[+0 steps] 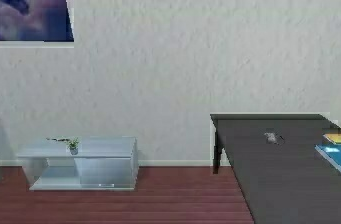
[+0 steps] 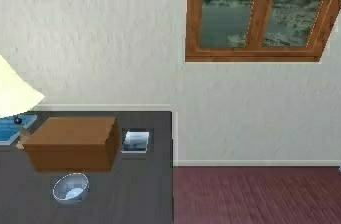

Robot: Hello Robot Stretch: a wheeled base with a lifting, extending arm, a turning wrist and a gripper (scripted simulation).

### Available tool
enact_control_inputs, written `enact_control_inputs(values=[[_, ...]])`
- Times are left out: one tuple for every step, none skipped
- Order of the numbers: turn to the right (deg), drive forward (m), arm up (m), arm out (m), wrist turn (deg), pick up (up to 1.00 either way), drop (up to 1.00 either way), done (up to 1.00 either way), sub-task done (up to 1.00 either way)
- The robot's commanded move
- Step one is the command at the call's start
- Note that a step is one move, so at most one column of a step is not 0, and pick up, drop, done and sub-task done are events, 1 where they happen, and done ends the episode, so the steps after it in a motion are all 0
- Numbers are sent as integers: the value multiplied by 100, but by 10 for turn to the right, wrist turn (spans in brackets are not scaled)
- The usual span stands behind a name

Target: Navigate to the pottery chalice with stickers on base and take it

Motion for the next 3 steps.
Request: enact_control_inputs(values=[[-450, 0, 0, 0, 0, 0, 0, 0, 0], [-450, 0, 0, 0, 0, 0, 0, 0, 0], [-60, 0, 0, 0, 0, 0, 0, 0, 0]])
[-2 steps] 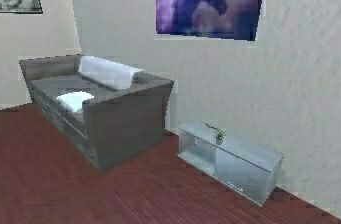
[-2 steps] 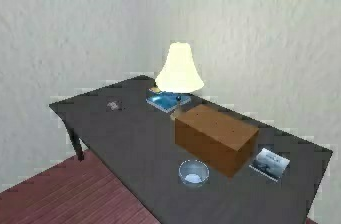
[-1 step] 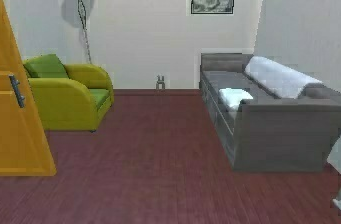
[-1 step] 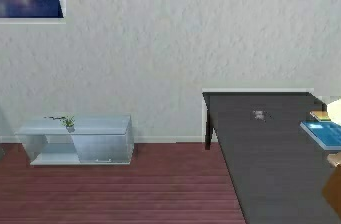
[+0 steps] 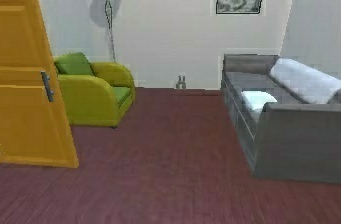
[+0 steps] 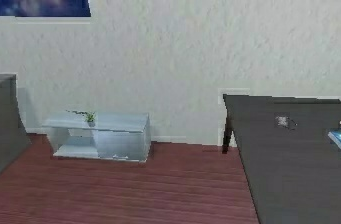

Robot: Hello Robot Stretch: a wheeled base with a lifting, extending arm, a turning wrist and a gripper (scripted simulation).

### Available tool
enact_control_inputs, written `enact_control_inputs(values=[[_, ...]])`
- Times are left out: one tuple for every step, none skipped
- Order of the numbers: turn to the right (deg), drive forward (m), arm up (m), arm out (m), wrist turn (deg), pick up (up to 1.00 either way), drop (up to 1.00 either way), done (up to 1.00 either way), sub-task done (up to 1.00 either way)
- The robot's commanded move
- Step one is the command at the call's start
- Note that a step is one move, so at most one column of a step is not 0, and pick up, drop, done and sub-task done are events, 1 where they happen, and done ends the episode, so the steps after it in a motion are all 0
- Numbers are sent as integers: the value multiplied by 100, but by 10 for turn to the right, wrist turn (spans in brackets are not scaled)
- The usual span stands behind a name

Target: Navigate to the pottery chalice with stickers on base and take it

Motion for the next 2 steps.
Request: enact_control_inputs(values=[[0, 5, 0, 0, 0, 0, 0, 0, 0], [-450, 0, 0, 0, 0, 0, 0, 0, 0]])
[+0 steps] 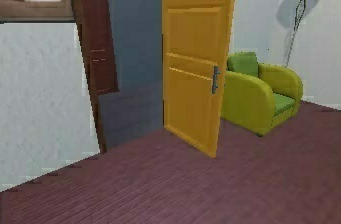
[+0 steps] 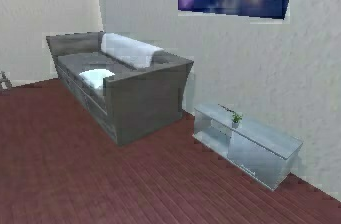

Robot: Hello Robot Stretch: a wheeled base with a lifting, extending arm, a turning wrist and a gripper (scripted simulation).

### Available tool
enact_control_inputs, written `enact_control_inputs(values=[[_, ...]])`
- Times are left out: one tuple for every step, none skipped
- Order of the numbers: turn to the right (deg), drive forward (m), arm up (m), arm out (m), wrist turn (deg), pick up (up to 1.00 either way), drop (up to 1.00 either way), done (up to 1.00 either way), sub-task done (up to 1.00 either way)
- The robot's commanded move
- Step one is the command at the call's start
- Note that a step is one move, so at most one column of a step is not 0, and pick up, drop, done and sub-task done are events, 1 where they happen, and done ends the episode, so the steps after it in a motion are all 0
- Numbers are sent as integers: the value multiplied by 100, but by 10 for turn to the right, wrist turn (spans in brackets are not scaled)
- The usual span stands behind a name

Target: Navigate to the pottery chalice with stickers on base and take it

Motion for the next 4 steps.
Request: enact_control_inputs(values=[[-60, 0, 0, 0, 0, 0, 0, 0, 0], [0, 100, 0, 0, 0, 0, 0, 0, 0], [-30, 0, 0, 0, 0, 0, 0, 0, 0], [0, 55, 0, 0, 0, 0, 0, 0, 0]])
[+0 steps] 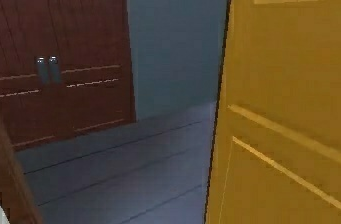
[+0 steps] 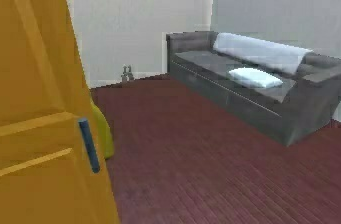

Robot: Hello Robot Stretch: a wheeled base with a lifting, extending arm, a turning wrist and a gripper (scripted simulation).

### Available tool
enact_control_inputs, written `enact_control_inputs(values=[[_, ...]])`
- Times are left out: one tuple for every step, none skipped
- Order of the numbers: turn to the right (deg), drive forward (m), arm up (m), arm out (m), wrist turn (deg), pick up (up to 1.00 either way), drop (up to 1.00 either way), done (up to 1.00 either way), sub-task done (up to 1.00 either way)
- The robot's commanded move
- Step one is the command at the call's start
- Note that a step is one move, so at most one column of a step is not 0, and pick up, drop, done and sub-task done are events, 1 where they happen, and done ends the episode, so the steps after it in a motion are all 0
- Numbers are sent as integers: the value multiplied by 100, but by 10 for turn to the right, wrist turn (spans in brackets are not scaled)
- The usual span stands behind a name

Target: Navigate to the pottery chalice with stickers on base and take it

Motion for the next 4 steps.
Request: enact_control_inputs(values=[[-90, 0, 0, 0, 0, 0, 0, 0, 0], [0, 95, 0, 0, 0, 0, 0, 0, 0], [-450, 0, 0, 0, 0, 0, 0, 0, 0], [0, 5, 0, 0, 0, 0, 0, 0, 0]])
